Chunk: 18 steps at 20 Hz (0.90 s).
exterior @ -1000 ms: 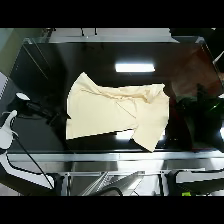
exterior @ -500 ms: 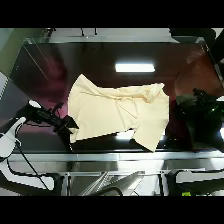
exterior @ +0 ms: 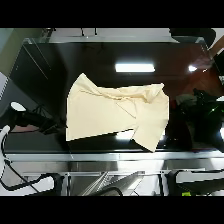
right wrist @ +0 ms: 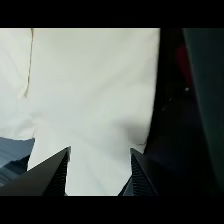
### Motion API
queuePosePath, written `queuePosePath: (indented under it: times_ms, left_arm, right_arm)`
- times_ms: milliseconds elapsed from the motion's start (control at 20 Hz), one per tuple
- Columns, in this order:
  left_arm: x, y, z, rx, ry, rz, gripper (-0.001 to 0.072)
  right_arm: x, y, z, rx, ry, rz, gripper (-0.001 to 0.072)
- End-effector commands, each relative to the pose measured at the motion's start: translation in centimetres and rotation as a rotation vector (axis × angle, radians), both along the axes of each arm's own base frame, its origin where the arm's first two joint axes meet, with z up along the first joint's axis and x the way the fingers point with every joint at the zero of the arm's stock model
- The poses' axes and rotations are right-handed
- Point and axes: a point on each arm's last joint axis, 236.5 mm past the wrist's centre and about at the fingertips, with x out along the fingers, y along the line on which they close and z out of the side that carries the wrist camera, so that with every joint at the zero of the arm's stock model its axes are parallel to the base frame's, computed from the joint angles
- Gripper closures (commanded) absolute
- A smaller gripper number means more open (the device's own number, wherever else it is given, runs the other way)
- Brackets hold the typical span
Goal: Fold the shirts.
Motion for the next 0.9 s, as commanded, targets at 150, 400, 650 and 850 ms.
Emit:
queuePosePath:
  times_ms: [150,400,650,850]
  left_arm:
    - [0.6,-0.8,-3.3,0.100,-0.096,0.013,0.0271]
    - [-0.4,-2.2,-3.6,0.063,-0.047,-0.018,0.0270]
    - [-2.4,-5.4,-5.1,-0.033,0.067,-0.080,0.0274]
    - [-0.7,-6.2,-3.9,-0.021,0.008,-0.197,0.0692]
  right_arm:
    - [0.4,-0.3,-0.2,-0.017,-0.018,-0.009,0.0279]
    - [0.5,-0.4,-0.2,-0.021,-0.027,-0.003,0.0278]
    - [0.6,-0.6,-0.2,-0.026,-0.031,-0.006,0.0279]
    - [0.6,-0.9,-0.5,-0.042,-0.020,-0.021,0.0279]
